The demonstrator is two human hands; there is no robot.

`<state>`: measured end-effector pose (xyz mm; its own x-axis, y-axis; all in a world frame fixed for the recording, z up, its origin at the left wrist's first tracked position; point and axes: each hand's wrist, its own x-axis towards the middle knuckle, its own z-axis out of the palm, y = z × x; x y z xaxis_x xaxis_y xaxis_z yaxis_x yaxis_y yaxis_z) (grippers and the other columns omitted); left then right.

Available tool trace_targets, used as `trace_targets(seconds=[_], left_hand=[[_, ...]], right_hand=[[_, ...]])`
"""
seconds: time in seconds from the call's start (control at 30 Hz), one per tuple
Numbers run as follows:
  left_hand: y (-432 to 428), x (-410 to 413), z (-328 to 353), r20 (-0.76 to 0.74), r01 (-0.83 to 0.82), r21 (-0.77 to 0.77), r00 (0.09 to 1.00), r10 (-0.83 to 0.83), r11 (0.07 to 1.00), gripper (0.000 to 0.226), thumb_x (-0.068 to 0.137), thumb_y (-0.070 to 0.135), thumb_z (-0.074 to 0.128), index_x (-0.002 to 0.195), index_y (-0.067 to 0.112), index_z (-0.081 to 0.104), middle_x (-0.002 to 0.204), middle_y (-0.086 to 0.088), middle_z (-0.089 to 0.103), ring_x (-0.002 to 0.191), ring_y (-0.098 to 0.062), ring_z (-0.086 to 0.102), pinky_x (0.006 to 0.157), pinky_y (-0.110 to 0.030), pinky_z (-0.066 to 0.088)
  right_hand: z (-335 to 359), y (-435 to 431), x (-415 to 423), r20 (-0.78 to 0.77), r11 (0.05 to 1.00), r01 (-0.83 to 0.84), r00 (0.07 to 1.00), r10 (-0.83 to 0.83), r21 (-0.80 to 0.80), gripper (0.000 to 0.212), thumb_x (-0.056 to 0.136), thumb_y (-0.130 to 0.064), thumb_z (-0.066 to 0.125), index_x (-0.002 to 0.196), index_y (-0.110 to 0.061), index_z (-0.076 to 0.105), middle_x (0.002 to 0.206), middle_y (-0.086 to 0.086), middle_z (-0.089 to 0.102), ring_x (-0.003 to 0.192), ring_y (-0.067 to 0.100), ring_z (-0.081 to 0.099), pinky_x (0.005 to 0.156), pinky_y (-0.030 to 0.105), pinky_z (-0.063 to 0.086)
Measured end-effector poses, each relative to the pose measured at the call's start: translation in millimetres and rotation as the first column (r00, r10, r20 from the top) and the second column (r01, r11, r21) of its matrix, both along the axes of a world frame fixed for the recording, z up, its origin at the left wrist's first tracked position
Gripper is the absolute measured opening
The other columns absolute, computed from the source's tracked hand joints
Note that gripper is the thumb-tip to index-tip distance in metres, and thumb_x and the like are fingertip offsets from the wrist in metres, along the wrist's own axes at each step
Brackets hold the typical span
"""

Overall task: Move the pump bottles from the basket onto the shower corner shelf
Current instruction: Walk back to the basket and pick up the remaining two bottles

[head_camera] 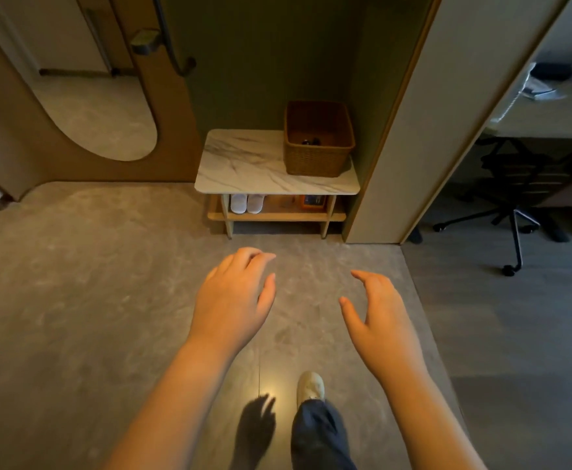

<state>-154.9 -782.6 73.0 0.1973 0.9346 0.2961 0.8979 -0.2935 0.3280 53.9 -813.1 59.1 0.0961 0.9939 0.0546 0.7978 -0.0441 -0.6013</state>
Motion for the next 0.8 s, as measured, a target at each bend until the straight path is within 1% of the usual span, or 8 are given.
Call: trace_targets(seconds=[0.1,0.17,0.33,0.43,0.6,0.7,0.8], left_hand=[[55.1,12.9,-8.5,-0.015,-0.02,-0.036,1.0,0.019,0.999,0.027,0.09,0.025,0.054,0.115,0.019,0.061,0.108,0.003,0.059,0.095,-0.015,0.058,0.07,-0.023,0.039],[95.0,25.3,-9.0,-0.034,-0.028,-0.053,0.999,0.026,0.998,0.027,0.09,0.025,0.054,0.115,0.019,0.061,0.108,0.003,0.059,0.094,-0.016,0.058,0.07,-0.024,0.041],[202.9,61.2,5.8,-0.05,-0.012,-0.013,0.999,0.011,1.0,0.028,0.089,0.025,0.055,0.116,0.018,0.061,0.109,0.002,0.059,0.094,-0.014,0.059,0.068,-0.022,0.04],[253.2,74.3,9.2,-0.04,-0.023,-0.011,0.999,0.023,1.0,0.031,0.089,0.027,0.054,0.119,0.019,0.059,0.111,0.004,0.058,0.096,-0.012,0.057,0.068,-0.02,0.04],[311.0,64.9,0.3,-0.037,-0.06,-0.074,0.998,0.057,0.996,0.033,0.091,0.029,0.049,0.123,0.021,0.056,0.116,0.005,0.056,0.102,-0.012,0.055,0.072,-0.024,0.043],[356.1,48.9,-10.6,-0.023,-0.105,-0.08,0.994,0.103,0.991,0.033,0.09,0.029,0.05,0.121,0.021,0.056,0.113,0.006,0.056,0.099,-0.012,0.056,0.069,-0.024,0.042],[408.1,35.3,-25.0,-0.008,-0.103,-0.093,0.995,0.103,0.99,0.033,0.09,0.03,0.05,0.121,0.022,0.056,0.112,0.007,0.056,0.098,-0.012,0.055,0.07,-0.022,0.039]], right_hand=[[-9.2,60.9,17.1,-0.002,1.0,-0.002,1.0,0.002,-0.006,0.048,0.091,-0.036,0.052,0.136,-0.024,0.04,0.135,-0.004,0.046,0.124,0.011,0.044,0.093,0.019,0.034],[-10.5,104.4,29.9,-0.014,1.0,-0.005,1.0,0.005,-0.017,0.048,0.091,-0.036,0.052,0.136,-0.024,0.039,0.136,-0.003,0.046,0.125,0.012,0.044,0.095,0.022,0.035],[-4.9,214.0,60.9,0.001,0.999,-0.047,0.999,0.047,-0.011,0.05,0.091,-0.038,0.051,0.138,-0.025,0.038,0.137,-0.003,0.046,0.126,0.012,0.043,0.098,0.024,0.034],[-2.7,271.2,70.9,0.003,0.998,-0.064,0.998,0.064,-0.016,0.051,0.091,-0.038,0.051,0.139,-0.026,0.037,0.138,-0.003,0.045,0.124,0.012,0.045,0.094,0.023,0.035],[-6.0,343.9,67.1,-0.003,0.992,-0.118,0.993,0.118,-0.036,0.051,0.092,-0.038,0.051,0.139,-0.027,0.036,0.139,-0.004,0.044,0.123,0.01,0.046,0.095,0.022,0.035],[-18.0,395.0,58.3,0.01,0.989,-0.13,0.991,0.131,-0.075,0.052,0.091,-0.038,0.052,0.139,-0.024,0.037,0.139,-0.002,0.045,0.124,0.012,0.045,0.095,0.022,0.032],[-28.6,450.1,46.3,-0.001,0.987,-0.114,0.993,0.115,-0.115,0.053,0.09,-0.037,0.054,0.139,-0.022,0.038,0.139,-0.001,0.045,0.126,0.013,0.044,0.1,0.025,0.034]])
